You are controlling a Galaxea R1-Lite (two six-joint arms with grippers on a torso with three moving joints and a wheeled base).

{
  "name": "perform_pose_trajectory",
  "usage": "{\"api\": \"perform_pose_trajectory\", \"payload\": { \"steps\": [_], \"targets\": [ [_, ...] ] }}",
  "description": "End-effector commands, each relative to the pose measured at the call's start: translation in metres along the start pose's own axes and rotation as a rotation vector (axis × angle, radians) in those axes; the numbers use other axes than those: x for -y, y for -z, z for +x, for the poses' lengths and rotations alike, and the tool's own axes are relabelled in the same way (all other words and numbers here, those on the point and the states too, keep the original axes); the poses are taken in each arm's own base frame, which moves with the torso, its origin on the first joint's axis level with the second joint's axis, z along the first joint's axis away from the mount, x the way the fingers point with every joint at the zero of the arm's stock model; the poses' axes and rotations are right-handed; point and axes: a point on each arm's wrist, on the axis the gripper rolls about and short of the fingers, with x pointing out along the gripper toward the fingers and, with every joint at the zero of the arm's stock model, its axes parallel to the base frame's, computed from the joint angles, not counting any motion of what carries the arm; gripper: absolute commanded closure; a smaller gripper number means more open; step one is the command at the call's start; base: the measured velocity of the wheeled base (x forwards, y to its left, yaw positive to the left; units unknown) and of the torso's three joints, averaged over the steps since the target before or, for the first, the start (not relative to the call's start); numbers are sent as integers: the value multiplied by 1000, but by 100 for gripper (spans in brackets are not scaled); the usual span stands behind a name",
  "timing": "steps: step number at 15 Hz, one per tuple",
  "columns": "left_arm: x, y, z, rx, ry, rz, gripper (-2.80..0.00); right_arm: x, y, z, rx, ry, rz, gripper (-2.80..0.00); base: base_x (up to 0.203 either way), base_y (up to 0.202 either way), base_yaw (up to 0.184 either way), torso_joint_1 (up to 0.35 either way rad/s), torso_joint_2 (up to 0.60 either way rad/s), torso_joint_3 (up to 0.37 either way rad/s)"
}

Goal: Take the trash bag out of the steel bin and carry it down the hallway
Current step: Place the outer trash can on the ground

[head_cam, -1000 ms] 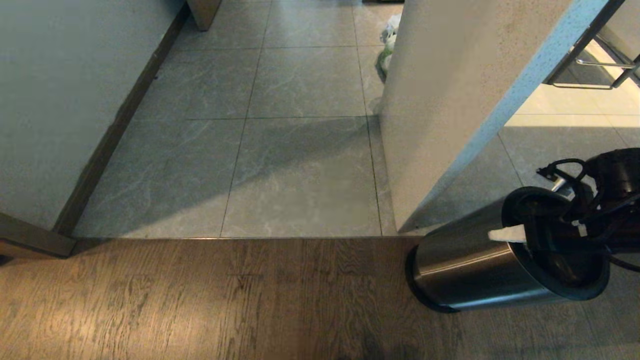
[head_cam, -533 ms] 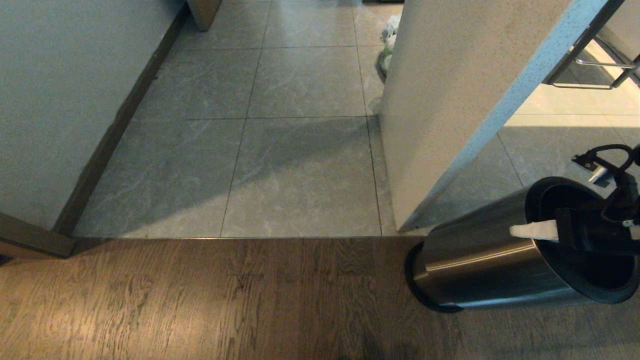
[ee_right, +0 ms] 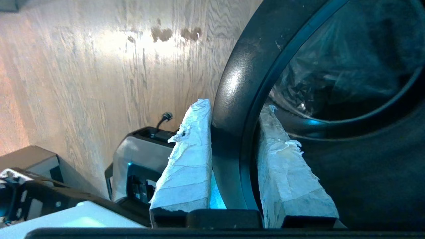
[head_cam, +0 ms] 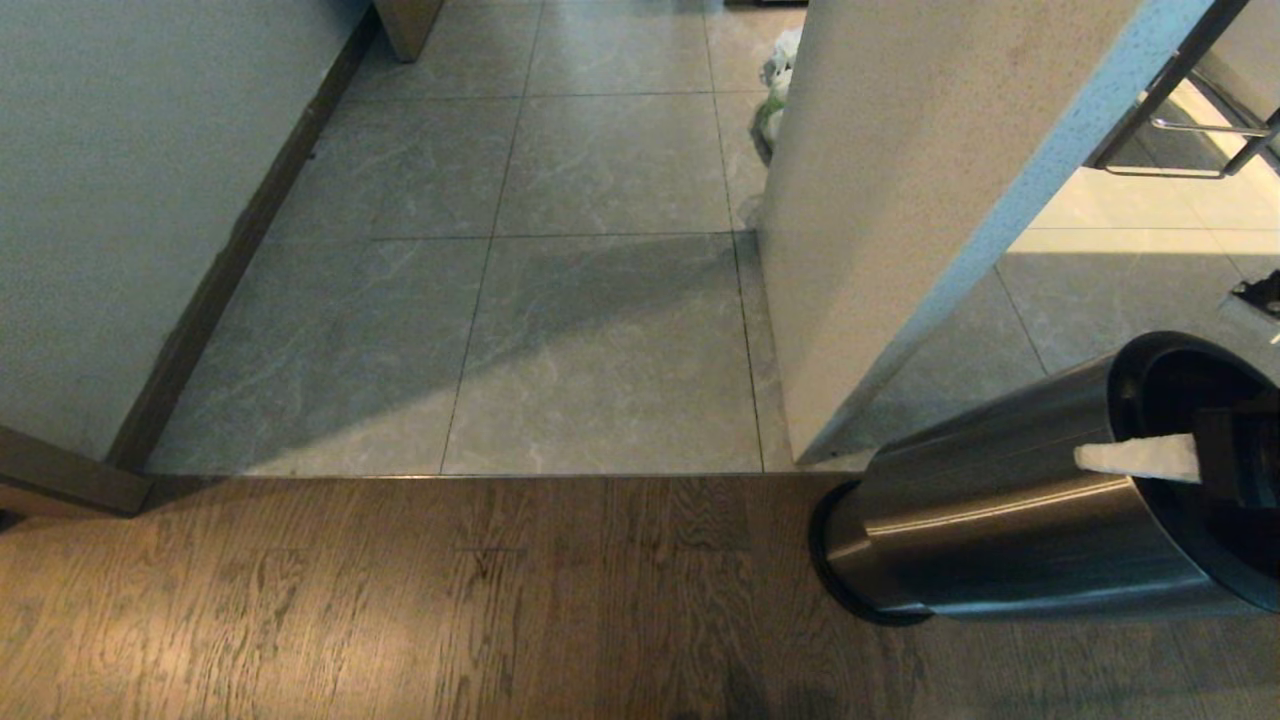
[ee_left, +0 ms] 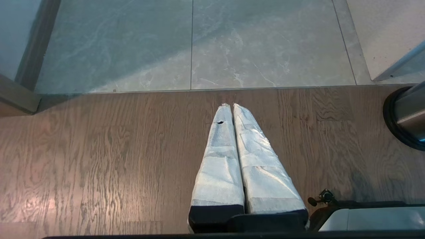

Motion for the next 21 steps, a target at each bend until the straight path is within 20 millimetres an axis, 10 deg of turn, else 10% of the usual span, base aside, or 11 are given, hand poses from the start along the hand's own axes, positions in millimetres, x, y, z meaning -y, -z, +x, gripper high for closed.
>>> {"api": "perform_pose_trajectory", "payload": {
  "steps": [1, 21],
  "targets": [
    [0, 0, 0, 0, -1, 0, 0, -7, -4, -16, 42, 4, -15, 0, 0, 0, 0, 0, 0, 0],
    [0, 0, 0, 0, -2, 0, 0, -12, -42, -74, 142, 126, 37, 0, 0, 0, 0, 0, 0, 0]
  ]
}}
